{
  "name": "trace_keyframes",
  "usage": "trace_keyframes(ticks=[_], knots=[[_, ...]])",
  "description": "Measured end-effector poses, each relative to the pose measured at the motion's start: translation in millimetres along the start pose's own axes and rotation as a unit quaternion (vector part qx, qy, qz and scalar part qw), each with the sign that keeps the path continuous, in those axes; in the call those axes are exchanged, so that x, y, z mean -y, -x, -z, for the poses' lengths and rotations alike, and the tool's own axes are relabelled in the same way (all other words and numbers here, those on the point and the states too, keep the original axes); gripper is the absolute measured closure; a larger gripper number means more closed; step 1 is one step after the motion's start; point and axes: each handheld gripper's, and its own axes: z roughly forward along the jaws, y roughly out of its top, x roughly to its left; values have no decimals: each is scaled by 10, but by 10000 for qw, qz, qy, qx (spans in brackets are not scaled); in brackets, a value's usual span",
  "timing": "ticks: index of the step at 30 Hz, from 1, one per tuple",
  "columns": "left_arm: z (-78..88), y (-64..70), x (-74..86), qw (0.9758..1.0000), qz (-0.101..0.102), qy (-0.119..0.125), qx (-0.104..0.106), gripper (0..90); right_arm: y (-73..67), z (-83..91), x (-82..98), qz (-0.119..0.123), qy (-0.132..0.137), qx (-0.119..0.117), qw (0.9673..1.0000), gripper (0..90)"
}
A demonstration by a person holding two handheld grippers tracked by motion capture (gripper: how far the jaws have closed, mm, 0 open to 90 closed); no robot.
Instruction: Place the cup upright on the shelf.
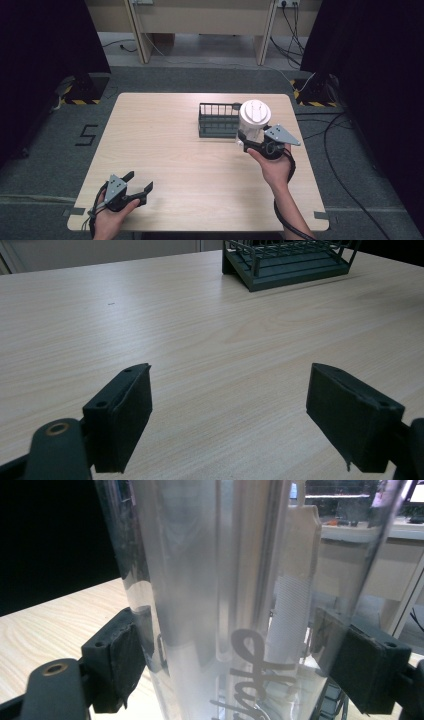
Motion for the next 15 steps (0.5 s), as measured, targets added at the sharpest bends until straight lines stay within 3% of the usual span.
trace_keyframes(ticks=[15], knots=[[1,-2,0,10000,5,12,5,180,30,-135,-94,-23,12,101,9999,179]])
